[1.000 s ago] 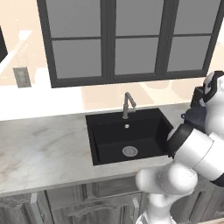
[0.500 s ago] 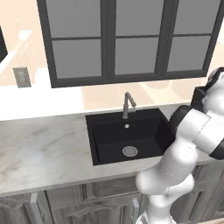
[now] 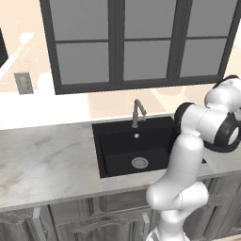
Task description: Dump the mushroom from the pot into the sink. Then turn on the water and wash the mushroom. Then turn off the water and put the mushroom back in the pot.
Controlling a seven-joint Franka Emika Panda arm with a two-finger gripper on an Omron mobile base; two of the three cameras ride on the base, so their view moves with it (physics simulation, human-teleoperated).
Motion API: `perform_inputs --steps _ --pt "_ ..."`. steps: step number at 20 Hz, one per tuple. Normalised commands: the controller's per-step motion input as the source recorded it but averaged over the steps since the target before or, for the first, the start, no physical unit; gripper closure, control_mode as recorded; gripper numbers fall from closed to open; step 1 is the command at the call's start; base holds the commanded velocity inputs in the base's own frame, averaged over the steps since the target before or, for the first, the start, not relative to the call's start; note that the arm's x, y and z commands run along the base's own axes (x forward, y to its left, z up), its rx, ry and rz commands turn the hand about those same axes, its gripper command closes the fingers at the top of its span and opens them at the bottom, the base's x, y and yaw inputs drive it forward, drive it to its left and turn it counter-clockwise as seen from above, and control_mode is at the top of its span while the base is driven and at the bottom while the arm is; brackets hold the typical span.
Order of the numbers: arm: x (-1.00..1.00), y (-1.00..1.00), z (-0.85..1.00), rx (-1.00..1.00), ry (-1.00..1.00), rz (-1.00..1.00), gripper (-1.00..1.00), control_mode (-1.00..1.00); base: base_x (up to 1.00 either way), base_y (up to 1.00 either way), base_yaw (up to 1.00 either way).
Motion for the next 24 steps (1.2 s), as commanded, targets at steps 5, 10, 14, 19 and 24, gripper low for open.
perform_inputs --steps 5,10,14,19,24 --pt "0.33 -0.32 -0.35 0.08 0.0 0.0 1.0 -1.0 0.0 0.0 0.0" --pt "0.13 -0.35 -0.3 0.07 0.0 0.0 1.0 -1.0 0.0 0.0 0.0" --pt "0.04 -0.21 -0.32 0.04 0.0 0.0 1.0 -1.0 0.0 0.0 0.0" --pt "0.06 -0.09 -0.33 0.02 0.0 0.0 1.0 -1.0 0.0 0.0 0.0" --pt "0.21 0.0 -0.36 0.0 0.0 0.0 1.0 -1.0 0.0 0.0 0.0"
